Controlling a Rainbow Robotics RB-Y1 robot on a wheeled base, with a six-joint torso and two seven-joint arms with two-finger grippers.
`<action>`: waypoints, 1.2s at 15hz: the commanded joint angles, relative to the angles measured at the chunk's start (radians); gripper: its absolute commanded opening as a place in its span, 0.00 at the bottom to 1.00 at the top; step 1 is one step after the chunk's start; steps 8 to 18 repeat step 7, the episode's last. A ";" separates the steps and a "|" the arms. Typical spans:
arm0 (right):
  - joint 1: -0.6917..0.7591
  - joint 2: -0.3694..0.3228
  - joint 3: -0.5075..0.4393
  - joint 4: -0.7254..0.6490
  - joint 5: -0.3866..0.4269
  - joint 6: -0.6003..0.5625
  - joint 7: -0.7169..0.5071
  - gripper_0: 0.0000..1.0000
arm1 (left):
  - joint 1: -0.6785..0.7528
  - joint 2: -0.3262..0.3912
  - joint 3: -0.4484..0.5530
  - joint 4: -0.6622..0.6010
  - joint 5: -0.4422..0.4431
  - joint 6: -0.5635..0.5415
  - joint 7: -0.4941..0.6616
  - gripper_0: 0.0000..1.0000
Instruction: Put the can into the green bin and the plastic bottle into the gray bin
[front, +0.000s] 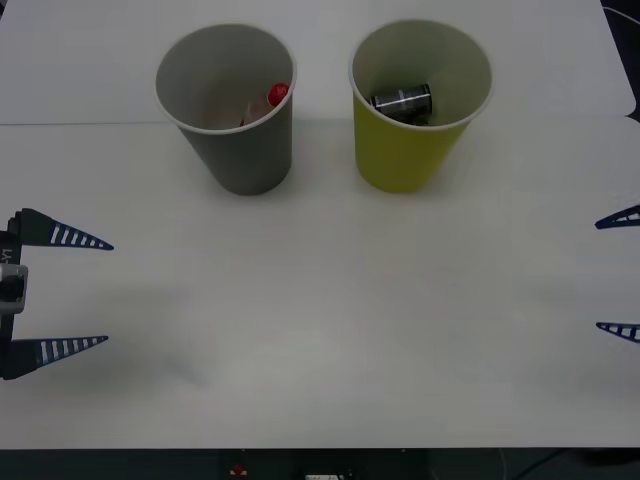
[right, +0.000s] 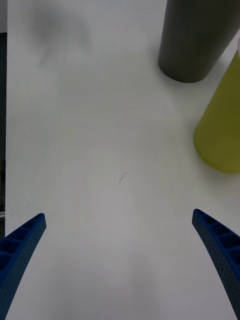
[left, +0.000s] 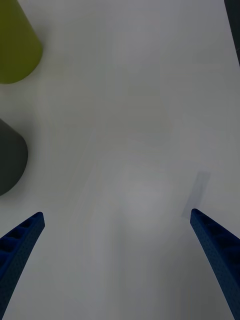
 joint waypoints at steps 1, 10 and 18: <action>-0.009 0.031 0.013 0.000 0.012 0.000 0.004 1.00 | 0.000 0.000 0.000 0.000 0.000 0.000 0.000 1.00; -0.011 0.039 0.019 0.000 0.024 0.000 -0.002 1.00 | 0.000 0.000 0.000 0.000 0.000 0.000 0.000 1.00; -0.011 0.039 0.019 0.000 0.024 0.000 -0.002 1.00 | 0.000 0.000 0.000 0.000 0.000 0.000 0.000 1.00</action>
